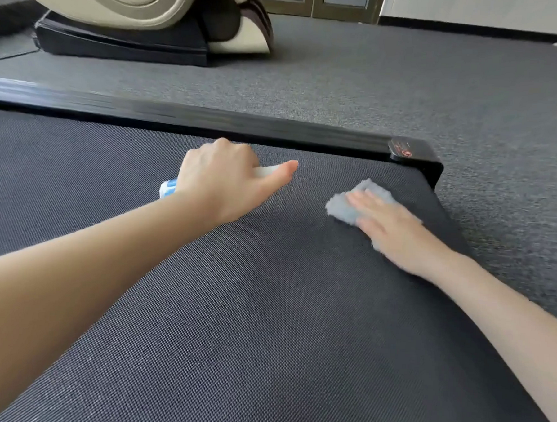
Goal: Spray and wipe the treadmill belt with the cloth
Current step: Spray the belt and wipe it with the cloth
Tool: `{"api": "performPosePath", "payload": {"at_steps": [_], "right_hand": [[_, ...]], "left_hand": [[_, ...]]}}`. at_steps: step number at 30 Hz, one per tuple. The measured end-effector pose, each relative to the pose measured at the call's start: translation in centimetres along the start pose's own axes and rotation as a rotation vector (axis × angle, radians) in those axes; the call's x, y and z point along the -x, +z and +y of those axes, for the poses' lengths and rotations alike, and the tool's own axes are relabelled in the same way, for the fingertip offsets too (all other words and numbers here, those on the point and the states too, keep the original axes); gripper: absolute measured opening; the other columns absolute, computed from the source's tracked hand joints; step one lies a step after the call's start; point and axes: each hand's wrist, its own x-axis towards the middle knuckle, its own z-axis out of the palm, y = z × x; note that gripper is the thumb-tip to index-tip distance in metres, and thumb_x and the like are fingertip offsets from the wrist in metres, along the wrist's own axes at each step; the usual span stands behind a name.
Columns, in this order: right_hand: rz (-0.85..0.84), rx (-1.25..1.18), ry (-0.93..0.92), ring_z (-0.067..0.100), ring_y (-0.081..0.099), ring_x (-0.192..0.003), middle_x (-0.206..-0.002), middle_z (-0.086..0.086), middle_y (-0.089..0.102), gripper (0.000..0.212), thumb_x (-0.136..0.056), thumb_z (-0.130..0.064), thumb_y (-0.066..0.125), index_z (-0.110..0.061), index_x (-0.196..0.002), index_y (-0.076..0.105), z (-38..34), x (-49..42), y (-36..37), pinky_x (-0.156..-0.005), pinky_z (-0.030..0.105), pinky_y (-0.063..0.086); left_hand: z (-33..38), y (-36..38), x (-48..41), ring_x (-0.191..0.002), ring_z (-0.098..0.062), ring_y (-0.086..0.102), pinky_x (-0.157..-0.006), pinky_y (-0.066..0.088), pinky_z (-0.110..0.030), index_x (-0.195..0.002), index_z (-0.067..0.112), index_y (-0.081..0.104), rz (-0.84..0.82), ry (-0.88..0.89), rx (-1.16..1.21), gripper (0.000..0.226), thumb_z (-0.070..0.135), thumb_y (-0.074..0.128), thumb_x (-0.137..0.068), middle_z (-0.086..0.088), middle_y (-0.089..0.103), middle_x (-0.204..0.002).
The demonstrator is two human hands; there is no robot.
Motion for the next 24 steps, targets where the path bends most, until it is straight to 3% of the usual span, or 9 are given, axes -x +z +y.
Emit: {"api": "performPosePath", "payload": {"at_steps": [3, 5, 8, 10, 12, 16, 19, 21, 24], "right_hand": [[0.083, 0.122, 0.309, 0.019, 0.014, -0.146, -0.159, 0.0, 0.017, 0.048, -0.102, -0.022, 0.03, -0.018, -0.15, 0.024, 3.0, -6.7, -0.3, -0.116, 0.042, 0.017], [0.077, 0.122, 0.373, 0.023, 0.017, -0.144, -0.157, 0.005, 0.02, 0.047, -0.1, -0.019, 0.031, -0.012, -0.146, 0.028, 2.8, -10.0, 0.1, -0.113, 0.046, 0.022], [0.054, 0.075, 0.171, 0.025, 0.026, -0.139, -0.152, 0.007, 0.028, 0.044, -0.099, -0.018, 0.034, -0.011, -0.142, 0.034, -1.6, -9.9, 1.4, -0.11, 0.046, 0.027], [0.037, -0.06, -0.006, 0.01, 0.012, -0.145, -0.156, -0.009, 0.02, 0.046, -0.102, -0.025, 0.032, -0.021, -0.148, 0.031, -6.0, -5.2, 2.1, -0.118, 0.033, 0.01], [0.023, -0.186, -0.21, -0.003, 0.001, -0.144, -0.154, -0.019, 0.013, 0.048, -0.101, -0.034, 0.031, -0.028, -0.148, 0.03, -9.5, 0.8, 2.2, -0.115, 0.019, -0.003], [-0.086, -0.137, -0.363, -0.01, -0.003, -0.142, -0.155, -0.027, 0.009, 0.052, -0.098, -0.045, 0.027, -0.036, -0.148, 0.02, -9.9, 6.5, 1.7, -0.117, 0.021, -0.004], [-0.006, -0.016, -0.275, -0.011, -0.005, -0.14, -0.153, -0.024, 0.009, 0.053, -0.098, -0.041, 0.034, -0.031, -0.148, 0.021, -6.8, 3.2, 1.1, -0.117, 0.019, -0.002], [0.013, 0.071, -0.163, 0.003, 0.003, -0.146, -0.157, -0.011, 0.012, 0.052, -0.1, -0.027, 0.041, -0.023, -0.149, 0.025, -3.0, -0.5, 1.0, -0.12, 0.03, 0.005], [0.057, 0.028, 0.104, 0.017, 0.011, -0.147, -0.158, -0.002, 0.018, 0.049, -0.102, -0.034, 0.029, -0.023, -0.149, 0.025, 1.2, -5.8, 0.8, -0.12, 0.04, 0.012]], "left_hand": [[-1.0, -0.3, 0.5, -0.067, -0.036, 0.052, -0.065, 0.038, -0.035, -0.051, 0.01, 0.041, 0.005, 0.009, 0.031, 0.076, 0.077, 0.029, -0.085, -0.009, 0.049, -0.057], [-1.9, -0.5, 0.8, -0.066, -0.036, 0.053, -0.064, 0.039, -0.035, -0.051, 0.01, 0.039, 0.005, 0.002, 0.032, 0.076, 0.078, 0.029, -0.085, -0.009, 0.049, -0.056], [-2.8, -0.8, 1.1, -0.065, -0.037, 0.051, -0.063, 0.036, -0.035, -0.049, 0.011, 0.035, 0.003, -0.033, 0.045, 0.076, 0.078, 0.029, -0.083, -0.01, 0.047, -0.054], [-3.0, -0.8, 1.3, -0.065, -0.037, 0.051, -0.062, 0.036, -0.035, -0.048, 0.011, 0.033, 0.005, -0.034, 0.049, 0.075, 0.077, 0.03, -0.084, -0.011, 0.045, -0.054], [-2.9, -0.7, 1.6, -0.065, -0.037, 0.05, -0.062, 0.036, -0.036, -0.048, 0.011, 0.033, -0.003, -0.027, 0.042, 0.075, 0.078, 0.03, -0.083, -0.011, 0.046, -0.055], [-2.3, -1.0, 1.8, -0.067, -0.035, 0.05, -0.063, 0.035, -0.035, -0.05, 0.011, 0.036, -0.039, -0.017, 0.014, 0.075, 0.079, 0.027, -0.081, -0.01, 0.048, -0.057], [-2.1, -1.2, 1.7, -0.066, -0.034, 0.05, -0.063, 0.035, -0.035, -0.05, 0.011, 0.039, -0.045, -0.014, 0.012, 0.075, 0.079, 0.028, -0.081, -0.01, 0.049, -0.057], [-2.1, -1.2, 1.6, -0.066, -0.035, 0.051, -0.064, 0.036, -0.035, -0.049, 0.012, 0.038, -0.05, -0.013, 0.015, 0.075, 0.078, 0.028, -0.082, -0.01, 0.049, -0.058], [-2.1, -1.2, 1.6, -0.067, -0.035, 0.051, -0.064, 0.037, -0.035, -0.049, 0.011, 0.037, -0.05, -0.022, 0.013, 0.075, 0.079, 0.028, -0.081, -0.01, 0.049, -0.058]]}}
